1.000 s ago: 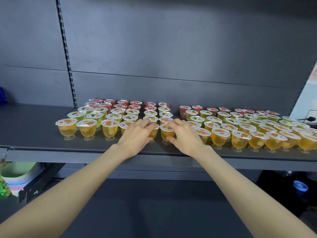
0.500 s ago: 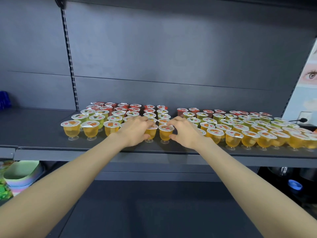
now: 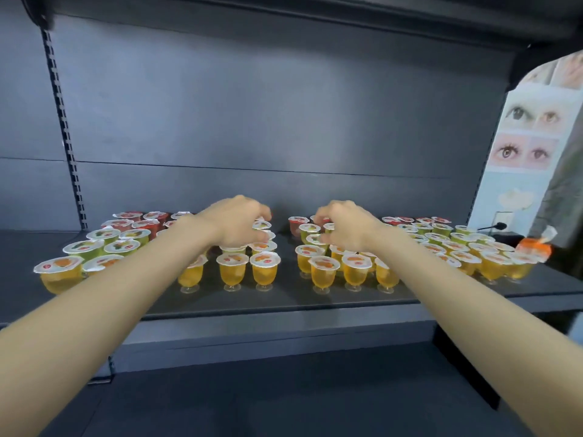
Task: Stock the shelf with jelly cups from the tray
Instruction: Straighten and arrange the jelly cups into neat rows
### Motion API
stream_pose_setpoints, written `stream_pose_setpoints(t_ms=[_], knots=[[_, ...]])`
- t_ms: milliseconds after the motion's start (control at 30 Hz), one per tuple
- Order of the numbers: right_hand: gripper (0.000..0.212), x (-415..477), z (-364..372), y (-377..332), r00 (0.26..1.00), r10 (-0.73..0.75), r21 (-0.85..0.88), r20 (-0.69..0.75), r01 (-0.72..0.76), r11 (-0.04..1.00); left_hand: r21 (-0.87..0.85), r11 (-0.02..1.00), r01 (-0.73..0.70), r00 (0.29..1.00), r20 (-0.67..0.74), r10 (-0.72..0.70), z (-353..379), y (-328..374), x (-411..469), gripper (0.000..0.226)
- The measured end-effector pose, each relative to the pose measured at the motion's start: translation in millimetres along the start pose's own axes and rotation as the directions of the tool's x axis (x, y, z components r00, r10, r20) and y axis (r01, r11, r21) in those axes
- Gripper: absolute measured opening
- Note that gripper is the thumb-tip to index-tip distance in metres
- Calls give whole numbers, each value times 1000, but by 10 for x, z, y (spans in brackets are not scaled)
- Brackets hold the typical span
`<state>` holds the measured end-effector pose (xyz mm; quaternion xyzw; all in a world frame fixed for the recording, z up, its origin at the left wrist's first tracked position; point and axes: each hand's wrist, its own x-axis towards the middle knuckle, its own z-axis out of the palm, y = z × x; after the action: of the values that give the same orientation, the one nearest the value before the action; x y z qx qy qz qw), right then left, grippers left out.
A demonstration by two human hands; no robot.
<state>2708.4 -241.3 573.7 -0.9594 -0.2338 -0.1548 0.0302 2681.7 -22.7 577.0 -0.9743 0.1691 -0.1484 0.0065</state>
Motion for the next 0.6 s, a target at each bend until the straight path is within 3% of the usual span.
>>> stream_pose_setpoints(t_ms=[333,600], knots=[[42,926,37,1022,996,-68,60,-51,71,996,33,990,137,988,-74,-134,250,144,1112,48],[38,1670,613,1502,987,-153,155,43,145,977,-44,974,223,972,83,-219,748,-56,1883,49]])
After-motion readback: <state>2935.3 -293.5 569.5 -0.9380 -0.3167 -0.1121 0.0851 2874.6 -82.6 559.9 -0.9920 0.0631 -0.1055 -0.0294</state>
